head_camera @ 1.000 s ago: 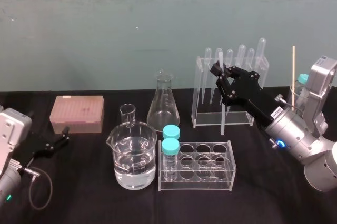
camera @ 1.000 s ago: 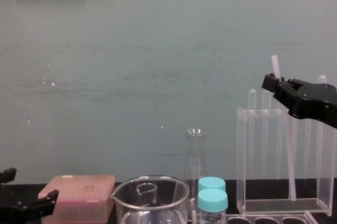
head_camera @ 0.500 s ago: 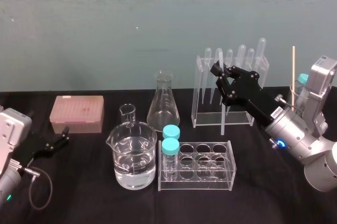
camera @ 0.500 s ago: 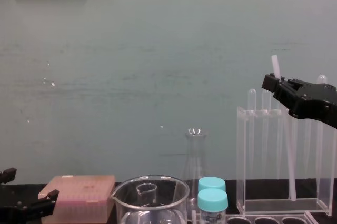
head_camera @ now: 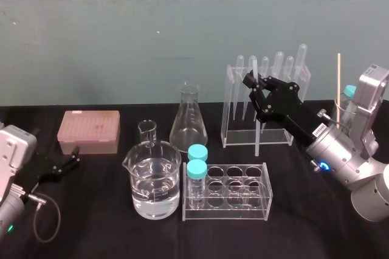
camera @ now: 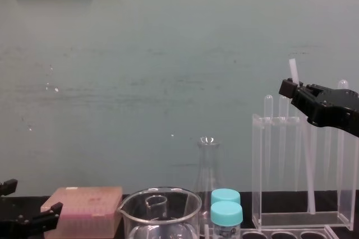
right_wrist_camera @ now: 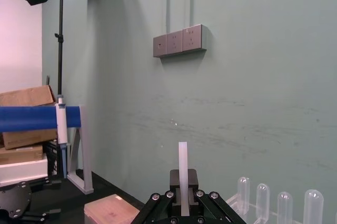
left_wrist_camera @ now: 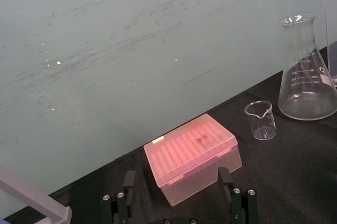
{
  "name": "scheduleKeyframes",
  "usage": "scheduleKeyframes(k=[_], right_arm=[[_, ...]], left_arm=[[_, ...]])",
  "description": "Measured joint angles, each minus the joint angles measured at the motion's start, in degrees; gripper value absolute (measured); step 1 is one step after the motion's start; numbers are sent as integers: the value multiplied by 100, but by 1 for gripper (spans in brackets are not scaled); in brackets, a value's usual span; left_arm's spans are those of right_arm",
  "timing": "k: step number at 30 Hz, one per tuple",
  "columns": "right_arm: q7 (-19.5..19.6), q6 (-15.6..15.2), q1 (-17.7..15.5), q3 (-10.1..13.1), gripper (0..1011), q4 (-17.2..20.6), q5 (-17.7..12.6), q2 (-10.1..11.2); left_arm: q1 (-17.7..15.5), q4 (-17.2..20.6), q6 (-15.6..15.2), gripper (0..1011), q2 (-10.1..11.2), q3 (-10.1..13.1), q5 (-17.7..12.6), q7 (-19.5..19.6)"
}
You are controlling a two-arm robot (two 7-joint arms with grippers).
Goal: Pick up the stirring rod with one hand, then place it down.
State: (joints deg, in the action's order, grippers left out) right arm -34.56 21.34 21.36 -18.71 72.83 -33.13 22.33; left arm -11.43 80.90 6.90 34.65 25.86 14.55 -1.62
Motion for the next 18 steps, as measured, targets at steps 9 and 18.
scheduleKeyframes(k=[9, 18], right_arm=[[0, 0, 0, 0, 69, 0, 0, 0], [0, 0, 0, 0, 69, 0, 0, 0]], left_arm=[[0, 0, 0, 1000, 0, 0, 0, 0], [0, 0, 0, 1000, 0, 0, 0, 0]])
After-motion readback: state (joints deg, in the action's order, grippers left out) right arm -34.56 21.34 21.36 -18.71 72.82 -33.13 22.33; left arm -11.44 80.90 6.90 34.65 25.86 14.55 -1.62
